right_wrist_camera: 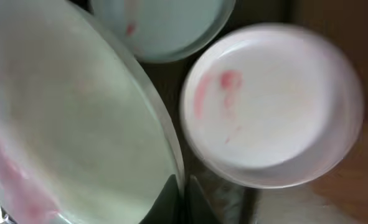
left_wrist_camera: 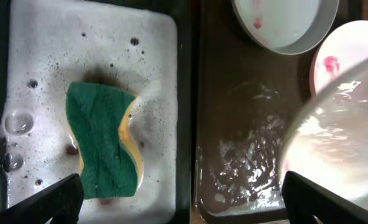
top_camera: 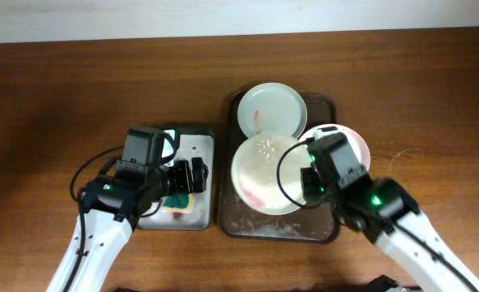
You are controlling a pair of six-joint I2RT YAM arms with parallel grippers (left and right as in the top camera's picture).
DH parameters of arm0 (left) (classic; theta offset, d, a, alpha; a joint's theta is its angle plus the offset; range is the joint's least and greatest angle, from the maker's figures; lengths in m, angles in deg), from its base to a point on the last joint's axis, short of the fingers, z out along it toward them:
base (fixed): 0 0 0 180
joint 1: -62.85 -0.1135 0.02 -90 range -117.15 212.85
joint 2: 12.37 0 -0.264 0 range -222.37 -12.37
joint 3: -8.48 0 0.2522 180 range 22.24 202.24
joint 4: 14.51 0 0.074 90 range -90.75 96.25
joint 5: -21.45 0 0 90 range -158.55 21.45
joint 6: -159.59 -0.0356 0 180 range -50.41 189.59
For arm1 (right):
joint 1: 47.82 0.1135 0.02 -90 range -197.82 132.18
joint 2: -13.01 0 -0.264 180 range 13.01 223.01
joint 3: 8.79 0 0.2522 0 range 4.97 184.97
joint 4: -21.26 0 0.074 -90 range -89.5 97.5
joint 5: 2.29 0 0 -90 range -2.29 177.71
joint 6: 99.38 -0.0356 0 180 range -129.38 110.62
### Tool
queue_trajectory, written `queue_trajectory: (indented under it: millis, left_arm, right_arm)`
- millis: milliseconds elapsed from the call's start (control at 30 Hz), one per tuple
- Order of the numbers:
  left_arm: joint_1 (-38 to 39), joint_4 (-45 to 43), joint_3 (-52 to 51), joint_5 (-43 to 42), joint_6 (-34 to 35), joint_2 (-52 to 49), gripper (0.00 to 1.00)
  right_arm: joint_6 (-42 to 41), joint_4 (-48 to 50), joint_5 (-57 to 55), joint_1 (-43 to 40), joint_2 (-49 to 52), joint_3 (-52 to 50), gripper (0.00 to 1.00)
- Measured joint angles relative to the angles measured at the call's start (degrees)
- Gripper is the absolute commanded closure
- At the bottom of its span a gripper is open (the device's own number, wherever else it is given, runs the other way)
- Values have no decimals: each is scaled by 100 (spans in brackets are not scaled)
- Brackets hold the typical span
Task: Clean dirty plates on tray and stack at the side
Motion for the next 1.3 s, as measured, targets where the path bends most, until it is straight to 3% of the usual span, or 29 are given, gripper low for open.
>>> queue_trajectory:
  millis: [233, 467, 667, 1300]
  left_arm:
    - [0, -146, 0, 2, -2, -7, 0]
    - [0, -146, 0, 2, 0, -7, 1]
    - [0, -146, 0, 2, 0, -7, 1]
    - [0, -146, 0, 2, -2, -7, 1]
  right_arm:
    - [2, -35, -2581, 1014, -245, 0, 96]
    - [2, -63, -4789, 2868, -173, 0, 96]
    - [310, -61, -5331, 3399, -170, 0, 96]
    - [748, -63, -5735, 3403, -170, 0, 96]
